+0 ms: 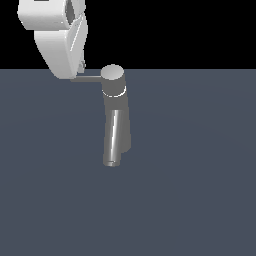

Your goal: Turn on the faucet by rotating a designated handle.

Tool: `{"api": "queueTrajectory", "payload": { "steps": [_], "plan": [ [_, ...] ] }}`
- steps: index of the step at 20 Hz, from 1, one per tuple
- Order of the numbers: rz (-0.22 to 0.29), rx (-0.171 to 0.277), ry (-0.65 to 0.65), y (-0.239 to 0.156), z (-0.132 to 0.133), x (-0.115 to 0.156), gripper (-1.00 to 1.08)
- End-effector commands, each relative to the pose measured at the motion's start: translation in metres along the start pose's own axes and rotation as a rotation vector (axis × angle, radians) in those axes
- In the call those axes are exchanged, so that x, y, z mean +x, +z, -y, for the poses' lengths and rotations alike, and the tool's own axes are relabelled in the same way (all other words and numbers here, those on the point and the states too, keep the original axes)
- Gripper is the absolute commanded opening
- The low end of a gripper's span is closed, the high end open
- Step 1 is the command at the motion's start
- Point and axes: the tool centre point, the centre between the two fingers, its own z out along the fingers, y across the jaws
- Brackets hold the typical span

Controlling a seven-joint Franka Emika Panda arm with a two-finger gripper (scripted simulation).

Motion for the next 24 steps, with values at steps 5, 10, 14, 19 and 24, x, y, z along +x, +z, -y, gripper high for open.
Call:
{"api": "queueTrajectory", "payload": {
  "steps": [5, 10, 14, 19, 24],
  "plan": [
    [-0.011, 0.007, 0.025, 0.005, 0.004, 0.001, -1.0],
    [-0.015, 0.008, 0.031, 0.006, 0.005, 0.002, -1.0],
    [-0.015, 0.008, 0.031, 0.006, 0.005, 0.002, -1.0],
    [-0.015, 0.008, 0.031, 0.006, -0.007, 0.0, -1.0],
    [-0.015, 0.009, 0.031, 0.006, -0.022, -0.001, -1.0]
  ]
}}
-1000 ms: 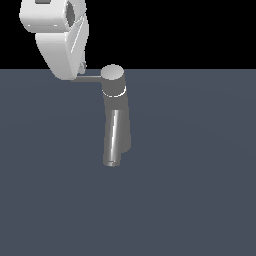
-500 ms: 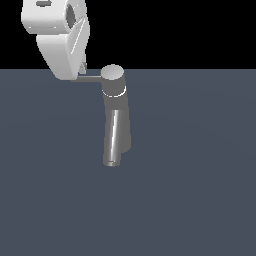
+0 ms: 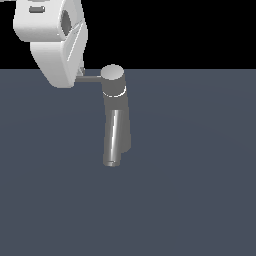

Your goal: Turn on the faucet by rotating a designated handle.

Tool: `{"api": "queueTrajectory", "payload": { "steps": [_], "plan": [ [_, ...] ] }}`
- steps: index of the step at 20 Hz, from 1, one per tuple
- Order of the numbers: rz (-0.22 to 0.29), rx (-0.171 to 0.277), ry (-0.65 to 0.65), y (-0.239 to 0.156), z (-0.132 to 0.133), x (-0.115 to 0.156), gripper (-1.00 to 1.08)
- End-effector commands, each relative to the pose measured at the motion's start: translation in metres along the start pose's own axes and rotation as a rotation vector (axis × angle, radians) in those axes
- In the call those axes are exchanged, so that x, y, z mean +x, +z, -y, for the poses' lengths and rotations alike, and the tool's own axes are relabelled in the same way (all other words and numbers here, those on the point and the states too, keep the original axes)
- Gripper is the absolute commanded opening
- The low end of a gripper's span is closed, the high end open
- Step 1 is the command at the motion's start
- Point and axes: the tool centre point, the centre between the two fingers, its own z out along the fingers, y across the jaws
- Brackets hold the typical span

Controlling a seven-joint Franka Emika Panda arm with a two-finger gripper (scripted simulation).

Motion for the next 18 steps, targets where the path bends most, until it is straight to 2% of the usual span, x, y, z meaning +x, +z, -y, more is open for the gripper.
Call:
{"api": "queueTrajectory", "payload": {
  "steps": [1, 12, 14, 18],
  "plan": [
    [-0.001, -0.002, -0.001, 0.0, -0.009, -0.001, -1.0],
    [-0.001, -0.002, -0.001, 0.0, -0.048, -0.004, -1.0],
    [0.011, 0.004, -0.012, -0.001, -0.042, -0.012, -1.0],
    [0.009, 0.003, -0.011, -0.001, -0.05, -0.006, -1.0]
  ]
}}
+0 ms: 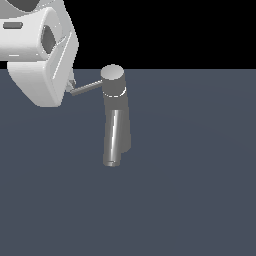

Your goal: Turn on the faucet by rotating a designated handle.

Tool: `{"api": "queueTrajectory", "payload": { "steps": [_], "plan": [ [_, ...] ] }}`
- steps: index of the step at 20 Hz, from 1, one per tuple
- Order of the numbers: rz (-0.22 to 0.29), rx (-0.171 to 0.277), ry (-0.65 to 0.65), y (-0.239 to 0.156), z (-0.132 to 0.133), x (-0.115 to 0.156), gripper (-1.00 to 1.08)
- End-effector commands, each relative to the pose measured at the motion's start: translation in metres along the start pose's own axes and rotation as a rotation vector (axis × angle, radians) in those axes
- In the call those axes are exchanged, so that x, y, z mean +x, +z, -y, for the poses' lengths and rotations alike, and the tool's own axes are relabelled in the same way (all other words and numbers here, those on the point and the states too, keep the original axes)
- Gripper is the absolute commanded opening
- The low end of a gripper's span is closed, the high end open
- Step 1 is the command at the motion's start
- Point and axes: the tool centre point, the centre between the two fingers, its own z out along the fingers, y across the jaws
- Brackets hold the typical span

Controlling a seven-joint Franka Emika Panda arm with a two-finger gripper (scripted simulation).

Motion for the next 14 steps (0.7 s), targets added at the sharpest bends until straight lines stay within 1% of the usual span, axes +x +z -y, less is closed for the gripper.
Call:
{"api": "queueTrajectory", "payload": {
  "steps": [1, 14],
  "plan": [
    [-0.01, -0.002, 0.011, 0.0, -0.005, 0.01, -1.0],
    [-0.014, -0.005, 0.014, 0.0, -0.03, 0.031, -1.0]
  ]
}}
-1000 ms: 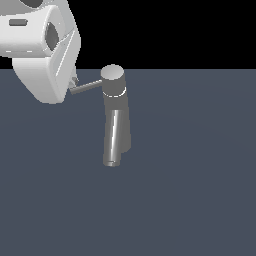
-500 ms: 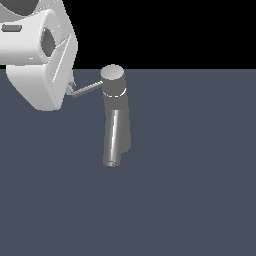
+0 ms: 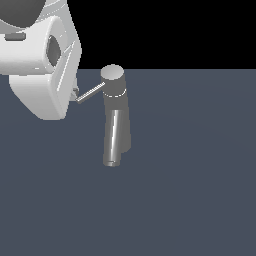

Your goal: Turn on the faucet by rotating a designated handle.

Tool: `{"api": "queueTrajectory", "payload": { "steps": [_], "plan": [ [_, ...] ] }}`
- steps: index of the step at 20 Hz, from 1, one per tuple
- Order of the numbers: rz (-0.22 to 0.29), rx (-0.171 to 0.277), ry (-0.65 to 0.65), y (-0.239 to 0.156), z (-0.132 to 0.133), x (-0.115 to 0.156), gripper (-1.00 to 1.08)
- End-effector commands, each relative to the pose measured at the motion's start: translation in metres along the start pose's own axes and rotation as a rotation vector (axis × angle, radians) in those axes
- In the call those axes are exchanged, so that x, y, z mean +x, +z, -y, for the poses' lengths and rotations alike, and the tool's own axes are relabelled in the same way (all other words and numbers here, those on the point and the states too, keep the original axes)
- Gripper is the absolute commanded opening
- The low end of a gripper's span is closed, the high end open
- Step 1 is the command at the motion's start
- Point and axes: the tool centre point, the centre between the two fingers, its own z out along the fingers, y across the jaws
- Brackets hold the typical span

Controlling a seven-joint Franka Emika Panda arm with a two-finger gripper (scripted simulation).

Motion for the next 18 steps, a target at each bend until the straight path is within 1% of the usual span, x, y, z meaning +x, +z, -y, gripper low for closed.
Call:
{"api": "queueTrajectory", "payload": {
  "steps": [1, 16, 17, 18],
  "plan": [
    [-0.019, -0.004, 0.028, 0.001, -0.005, 0.019, -1.0],
    [-0.024, -0.007, 0.033, 0.001, -0.033, 0.041, -1.0],
    [-0.024, -0.007, 0.033, 0.001, -0.033, 0.041, -1.0],
    [-0.014, 0.003, 0.019, -0.001, -0.027, 0.033, -1.0]
  ]
}}
